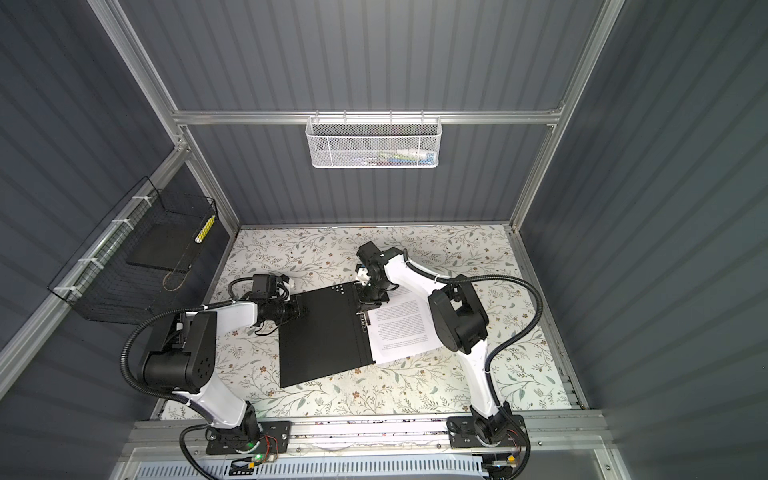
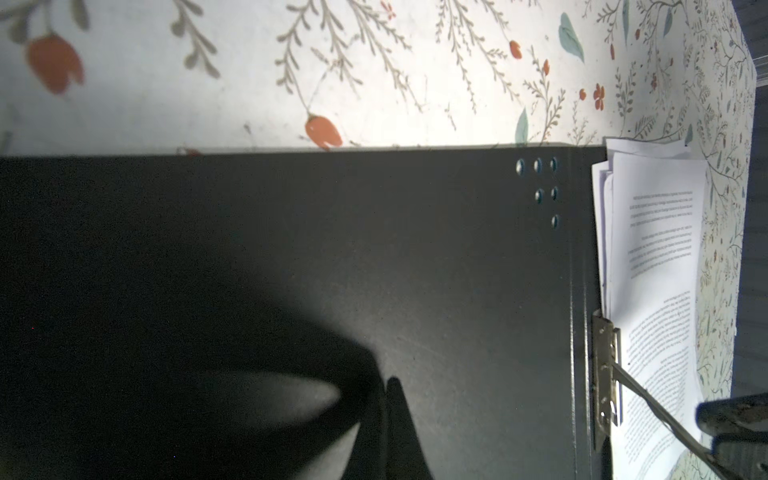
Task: Put the files into the folder
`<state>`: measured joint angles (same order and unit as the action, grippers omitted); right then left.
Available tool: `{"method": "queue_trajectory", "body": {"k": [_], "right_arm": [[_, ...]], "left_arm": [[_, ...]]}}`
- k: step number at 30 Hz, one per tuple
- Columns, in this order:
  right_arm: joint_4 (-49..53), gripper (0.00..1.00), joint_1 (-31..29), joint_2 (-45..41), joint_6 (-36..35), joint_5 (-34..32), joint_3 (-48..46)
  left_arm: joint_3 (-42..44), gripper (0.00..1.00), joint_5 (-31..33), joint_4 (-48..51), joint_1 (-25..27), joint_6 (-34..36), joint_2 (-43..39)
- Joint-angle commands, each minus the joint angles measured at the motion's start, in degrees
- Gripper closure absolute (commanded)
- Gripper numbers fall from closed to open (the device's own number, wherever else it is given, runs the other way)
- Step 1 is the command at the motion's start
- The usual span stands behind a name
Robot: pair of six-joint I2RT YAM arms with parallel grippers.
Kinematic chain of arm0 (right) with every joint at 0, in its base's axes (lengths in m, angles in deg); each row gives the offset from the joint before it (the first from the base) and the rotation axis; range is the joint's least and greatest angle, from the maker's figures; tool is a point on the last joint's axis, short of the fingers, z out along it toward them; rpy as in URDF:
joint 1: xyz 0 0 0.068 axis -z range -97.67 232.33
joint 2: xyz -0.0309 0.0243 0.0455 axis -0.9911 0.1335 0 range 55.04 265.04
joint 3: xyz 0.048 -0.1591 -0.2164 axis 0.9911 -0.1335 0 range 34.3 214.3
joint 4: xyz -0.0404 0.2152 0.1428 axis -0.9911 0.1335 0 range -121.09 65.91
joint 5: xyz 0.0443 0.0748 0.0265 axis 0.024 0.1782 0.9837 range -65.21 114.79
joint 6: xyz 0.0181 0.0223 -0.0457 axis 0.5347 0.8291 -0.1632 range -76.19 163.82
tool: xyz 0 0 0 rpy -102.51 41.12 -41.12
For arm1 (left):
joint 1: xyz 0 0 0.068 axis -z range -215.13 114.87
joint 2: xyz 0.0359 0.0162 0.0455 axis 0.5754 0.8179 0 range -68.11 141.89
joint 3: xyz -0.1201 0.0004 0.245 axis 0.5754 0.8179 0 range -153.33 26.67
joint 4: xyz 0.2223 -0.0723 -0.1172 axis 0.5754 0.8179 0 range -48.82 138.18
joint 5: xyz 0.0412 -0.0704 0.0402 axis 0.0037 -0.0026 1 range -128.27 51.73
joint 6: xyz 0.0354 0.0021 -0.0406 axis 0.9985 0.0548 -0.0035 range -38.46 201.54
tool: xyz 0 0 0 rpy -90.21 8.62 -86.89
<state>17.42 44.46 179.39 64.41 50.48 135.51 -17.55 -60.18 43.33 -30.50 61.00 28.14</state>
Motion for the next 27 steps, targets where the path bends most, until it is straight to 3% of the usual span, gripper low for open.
{"method": "queue_trajectory", "body": {"k": [1, 11, 27], "right_arm": [[1.75, 0.79, -0.37, 0.81, -0.65, 0.46, 1.45], [1.62, 0.90, -0.62, 0.01, -0.56, -0.20, 0.35], [3.35, 0.97, -2.12, -1.73, -1.62, -3.85, -5.44]], "left_arm": [[2.75, 1.00, 5.34, 6.20, -0.14, 0.84, 2.19], [2.75, 1.00, 5.38, 6.11, -0.14, 0.85, 2.10], [2.77, 1.00, 5.38, 6.11, -0.14, 0.85, 2.10]]}}
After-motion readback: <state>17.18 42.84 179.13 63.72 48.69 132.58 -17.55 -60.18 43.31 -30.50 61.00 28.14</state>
